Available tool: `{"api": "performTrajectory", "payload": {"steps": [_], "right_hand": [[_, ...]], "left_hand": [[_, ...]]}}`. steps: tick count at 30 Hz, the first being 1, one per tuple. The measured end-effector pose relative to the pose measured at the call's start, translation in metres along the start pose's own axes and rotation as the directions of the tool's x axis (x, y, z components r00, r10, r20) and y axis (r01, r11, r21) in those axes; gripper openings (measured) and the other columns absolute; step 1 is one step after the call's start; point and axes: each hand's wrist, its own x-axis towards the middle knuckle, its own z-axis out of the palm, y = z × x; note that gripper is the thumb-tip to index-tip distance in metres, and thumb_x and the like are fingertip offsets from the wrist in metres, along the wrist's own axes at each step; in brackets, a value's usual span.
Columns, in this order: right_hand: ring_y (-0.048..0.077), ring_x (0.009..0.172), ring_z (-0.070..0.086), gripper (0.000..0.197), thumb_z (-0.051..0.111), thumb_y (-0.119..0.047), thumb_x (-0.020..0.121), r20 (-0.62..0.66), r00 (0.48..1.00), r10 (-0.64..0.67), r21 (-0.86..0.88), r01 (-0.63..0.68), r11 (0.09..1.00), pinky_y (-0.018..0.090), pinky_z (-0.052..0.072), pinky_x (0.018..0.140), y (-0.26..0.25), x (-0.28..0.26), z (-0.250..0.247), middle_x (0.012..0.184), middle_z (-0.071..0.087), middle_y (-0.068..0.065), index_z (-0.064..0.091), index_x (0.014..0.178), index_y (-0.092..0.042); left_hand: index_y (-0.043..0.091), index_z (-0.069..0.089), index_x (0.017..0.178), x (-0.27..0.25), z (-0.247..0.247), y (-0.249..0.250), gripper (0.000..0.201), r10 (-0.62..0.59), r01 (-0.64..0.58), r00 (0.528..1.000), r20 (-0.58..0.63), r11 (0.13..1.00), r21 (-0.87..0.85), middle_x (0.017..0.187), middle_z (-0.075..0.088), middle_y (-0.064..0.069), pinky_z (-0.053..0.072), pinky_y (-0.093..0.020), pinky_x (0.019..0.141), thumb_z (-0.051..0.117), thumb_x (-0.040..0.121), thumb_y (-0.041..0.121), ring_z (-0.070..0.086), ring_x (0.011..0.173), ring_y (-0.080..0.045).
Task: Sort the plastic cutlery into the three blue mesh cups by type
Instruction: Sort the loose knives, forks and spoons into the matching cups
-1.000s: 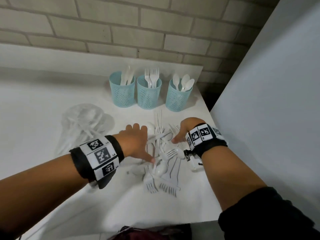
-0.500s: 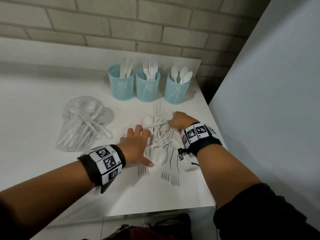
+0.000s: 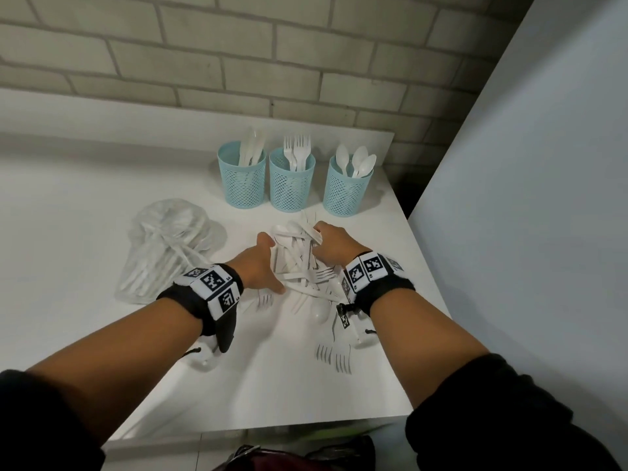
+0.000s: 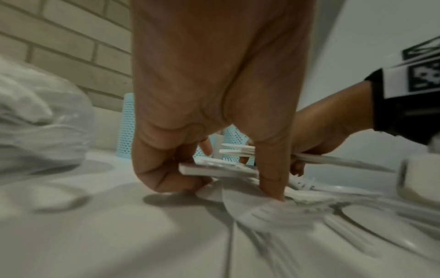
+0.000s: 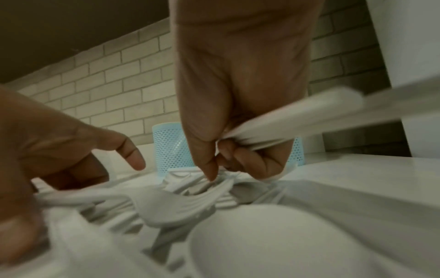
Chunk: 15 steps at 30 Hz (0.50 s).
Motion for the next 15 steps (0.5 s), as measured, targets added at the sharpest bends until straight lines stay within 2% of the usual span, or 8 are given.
{"api": "performTrajectory", "payload": {"steps": [2,4,7,9,12,14,15], "right_hand": [[0.033,0.099,0.058,0.027,0.050,-0.015,0.091,-0.088,0.995,-0.044,-0.056,0.039,0.998,0.030,0.042,0.075,0.002,0.006,0.005,0.112,0.060,0.018,0.051,0.115,-0.004],[0.034,0.099,0.058,0.022,0.054,-0.015,0.088,-0.152,0.986,-0.068,-0.114,0.051,0.992,0.030,0.041,0.071,0.004,0.011,0.009,0.106,0.060,0.017,0.056,0.108,-0.006],[0.031,0.096,0.056,0.023,0.057,-0.020,0.088,-0.184,0.977,-0.108,-0.173,0.075,0.982,0.032,0.042,0.072,0.006,0.015,0.009,0.106,0.055,0.015,0.060,0.108,-0.008],[0.030,0.094,0.059,0.018,0.056,-0.018,0.089,-0.196,0.970,-0.145,-0.149,0.117,0.982,0.033,0.044,0.073,0.007,0.017,0.006,0.101,0.062,0.014,0.063,0.102,-0.008],[0.024,0.088,0.060,0.013,0.059,-0.011,0.086,-0.261,0.955,-0.140,0.064,0.162,0.985,0.027,0.042,0.073,0.010,0.020,-0.003,0.093,0.067,0.010,0.066,0.096,-0.007],[0.018,0.080,0.057,0.011,0.062,-0.005,0.083,-0.296,0.948,-0.116,0.286,0.203,0.937,0.025,0.040,0.072,0.010,0.021,-0.012,0.085,0.064,0.004,0.068,0.092,-0.007],[0.016,0.076,0.055,0.011,0.063,-0.003,0.082,-0.303,0.947,-0.105,0.394,0.225,0.891,0.025,0.042,0.070,0.009,0.021,-0.017,0.082,0.062,0.001,0.068,0.090,-0.009]], "left_hand": [[0.007,0.019,0.135,0.003,-0.003,-0.001,0.092,-0.026,0.026,1.000,-0.006,0.997,-0.068,0.115,0.050,-0.011,0.039,-0.026,0.083,0.082,0.069,0.019,0.051,0.108,-0.026],[0.007,0.019,0.137,0.006,-0.006,-0.003,0.091,-0.048,0.044,0.999,-0.023,0.989,-0.138,0.125,0.048,-0.014,0.038,-0.027,0.086,0.081,0.071,0.017,0.048,0.116,-0.027],[0.011,0.019,0.138,0.009,-0.012,-0.003,0.086,-0.054,0.056,0.998,0.016,0.971,-0.234,0.119,0.048,-0.013,0.042,-0.028,0.078,0.077,0.075,0.014,0.050,0.105,-0.024],[0.017,0.018,0.140,0.009,-0.019,-0.002,0.084,-0.056,0.065,0.998,0.037,0.943,-0.326,0.125,0.044,-0.013,0.043,-0.031,0.080,0.074,0.078,0.013,0.049,0.104,-0.023],[0.024,0.018,0.143,0.010,-0.031,-0.001,0.076,-0.037,0.065,0.997,0.063,0.856,-0.513,0.141,0.035,-0.013,0.042,-0.033,0.090,0.065,0.085,0.008,0.047,0.117,-0.025],[0.024,0.032,0.137,0.012,-0.038,-0.001,0.060,0.009,0.056,0.995,0.102,0.787,-0.614,0.130,0.044,-0.011,0.042,-0.029,0.082,0.059,0.089,0.003,0.051,0.102,-0.019],[0.023,0.044,0.128,0.013,-0.041,-0.001,0.045,0.034,0.051,0.992,0.120,0.769,-0.637,0.120,0.049,-0.010,0.039,-0.027,0.079,0.056,0.090,0.001,0.049,0.096,-0.017]]}}
